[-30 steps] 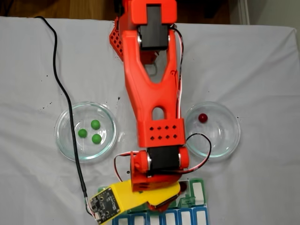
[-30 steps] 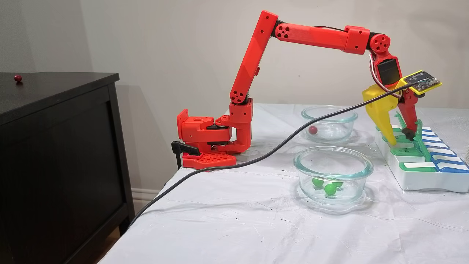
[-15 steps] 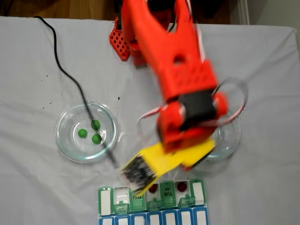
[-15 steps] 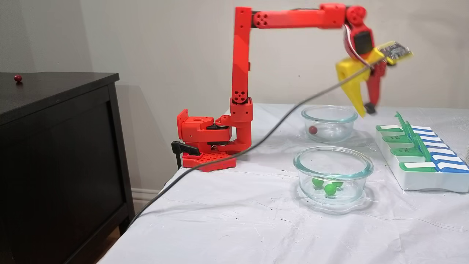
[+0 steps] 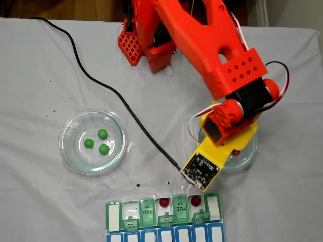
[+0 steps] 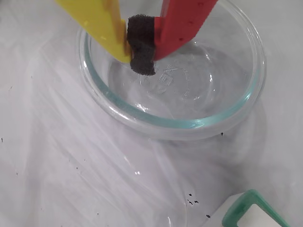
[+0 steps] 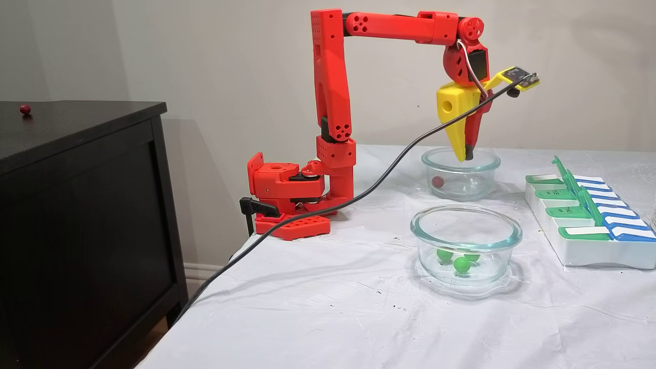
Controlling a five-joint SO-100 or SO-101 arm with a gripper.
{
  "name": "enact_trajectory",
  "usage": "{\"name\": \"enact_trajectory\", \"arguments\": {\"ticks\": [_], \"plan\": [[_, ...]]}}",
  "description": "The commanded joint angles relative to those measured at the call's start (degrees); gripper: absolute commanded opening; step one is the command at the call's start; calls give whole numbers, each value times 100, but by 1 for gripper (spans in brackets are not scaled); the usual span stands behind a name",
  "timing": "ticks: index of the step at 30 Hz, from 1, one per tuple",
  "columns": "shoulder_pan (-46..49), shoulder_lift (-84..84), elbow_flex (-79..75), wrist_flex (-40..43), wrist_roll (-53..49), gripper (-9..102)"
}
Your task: Sort medicines into box.
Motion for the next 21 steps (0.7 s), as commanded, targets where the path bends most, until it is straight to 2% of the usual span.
{"name": "enact_trajectory", "arguments": {"ticks": [1, 5, 8, 11, 16, 21], "plan": [[-316, 70, 70, 105, 861, 0], [-387, -193, 114, 141, 1415, 0], [-413, -308, 211, 149, 1688, 18], [-545, -352, 325, 132, 1872, 14], [-703, -360, 387, 79, 1951, 24], [-967, -246, 536, 105, 1811, 24]]}}
